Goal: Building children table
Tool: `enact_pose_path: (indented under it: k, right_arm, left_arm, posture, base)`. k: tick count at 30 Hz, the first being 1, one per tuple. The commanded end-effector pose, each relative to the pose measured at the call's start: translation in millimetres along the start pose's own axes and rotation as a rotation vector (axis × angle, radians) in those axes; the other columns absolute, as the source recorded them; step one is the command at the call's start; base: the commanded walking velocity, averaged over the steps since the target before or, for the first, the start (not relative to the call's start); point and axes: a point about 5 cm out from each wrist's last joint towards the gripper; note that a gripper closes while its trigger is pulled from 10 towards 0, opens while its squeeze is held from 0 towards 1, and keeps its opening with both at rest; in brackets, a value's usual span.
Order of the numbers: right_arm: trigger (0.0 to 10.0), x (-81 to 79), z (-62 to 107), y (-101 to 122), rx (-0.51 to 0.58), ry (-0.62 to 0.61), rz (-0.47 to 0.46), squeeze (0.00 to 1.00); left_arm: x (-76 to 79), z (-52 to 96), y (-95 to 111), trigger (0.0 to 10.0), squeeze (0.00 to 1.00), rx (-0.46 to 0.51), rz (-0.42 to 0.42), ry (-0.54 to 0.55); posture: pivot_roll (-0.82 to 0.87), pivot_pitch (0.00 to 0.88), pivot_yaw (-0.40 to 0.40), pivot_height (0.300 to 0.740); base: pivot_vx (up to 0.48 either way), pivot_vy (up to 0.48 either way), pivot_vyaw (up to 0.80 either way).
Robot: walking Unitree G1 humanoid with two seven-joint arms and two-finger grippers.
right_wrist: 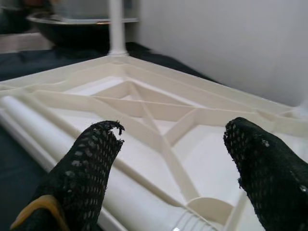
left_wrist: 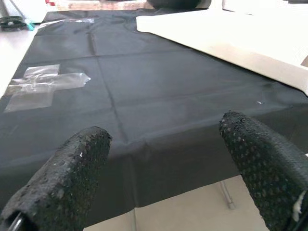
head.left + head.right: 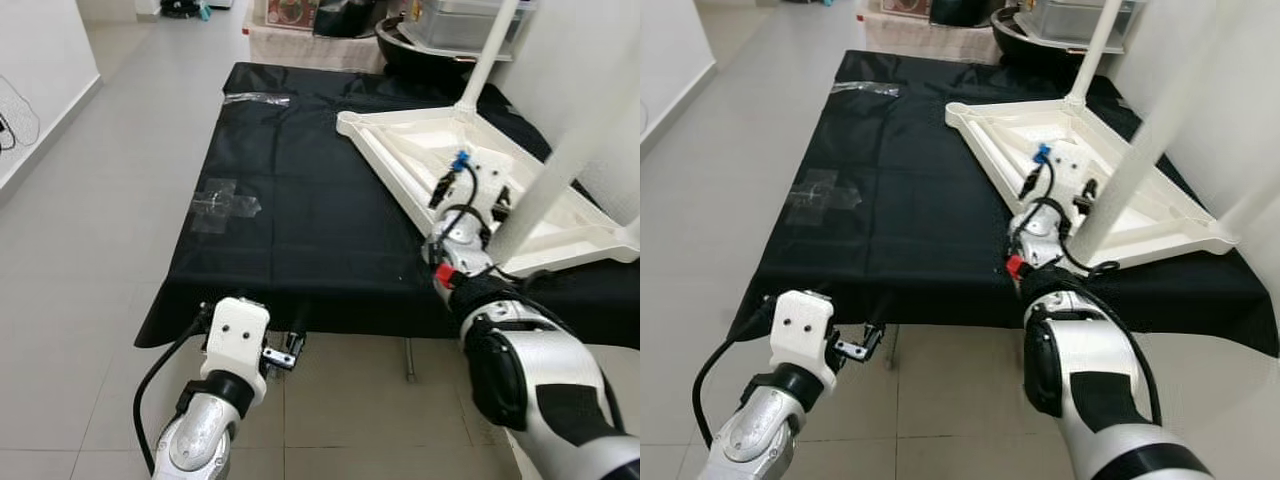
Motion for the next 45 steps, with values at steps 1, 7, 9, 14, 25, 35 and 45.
enact_pose_path:
  k: [1, 7, 9, 14, 25, 35, 45]
  right_arm:
    - [10.0, 21.0, -6.2, -3.8, 0.001, -0.105, 0.039, 0.0]
    - [10.0, 21.7, -9.6, 2.3, 0.022, -0.06, 0.05, 0.0]
    - [10.0, 14.2, -7.9, 4.2, 0.037, 0.006, 0.059, 0.0]
    - [10.0, -57.0, 36.8, 4.5, 0.085, 0.666, -0.136, 0.0]
    - [10.0, -73.6, 86.5, -15.4, 0.125, 0.98, -0.16, 0.0]
    - [10.0, -47.0, 107.0, -28.2, 0.174, 1.13, -0.098, 0.0]
    - [10.0, -42.3, 112.8, -31.3, 0.155, 1.132, -0.09, 0.0]
  left_arm:
    - [1.3, 0.3, -3.9, 10.0, 0.0, -0.02, 0.008, -0.007]
    - [1.2, 0.8, -5.3, 10.0, 0.0, -0.027, 0.004, -0.004]
    - [1.7, 0.7, -5.2, 10.0, 0.0, -0.027, 0.003, -0.006]
    - [1.3, 1.0, -4.0, 10.0, 0.0, -0.021, 0.005, 0.004]
    - [-3.2, -1.5, -1.7, 10.0, 0.0, -0.002, -0.022, 0.032]
    - [-4.5, -3.8, 0.6, 10.0, 0.0, 0.023, -0.069, 0.029]
    - [-3.3, -4.6, 0.4, 10.0, 0.0, 0.026, -0.067, 0.017]
  posture:
    - [0.09, 0.13, -0.114, 0.74]
    - [0.09, 0.13, -0.114, 0.74]
    - [0.09, 0.13, -0.116, 0.74]
    - [0.09, 0.121, -0.12, 0.74]
    - [0.09, 0.105, -0.116, 0.74]
    - [0.08, 0.083, -0.114, 0.74]
    - [0.08, 0.084, -0.11, 0.74]
  base:
    - [0.0, 0.0, 0.0]
    - [0.0, 0.0, 0.0]
    - [0.0, 0.0, 0.0]
    - [0.0, 0.0, 0.0]
    - [0.0, 0.0, 0.0]
    - [0.265, 0.0, 0.0]
    - [0.389, 0.0, 0.0]
Point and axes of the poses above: a point about 5 cm out from each wrist's last joint towards the gripper, its own z axis pointing back from the gripper into the wrist, its own y axis along the axis of the wrist's last joint, x = y × z, and after that the axes turned 5 degrees about -z, right-handed
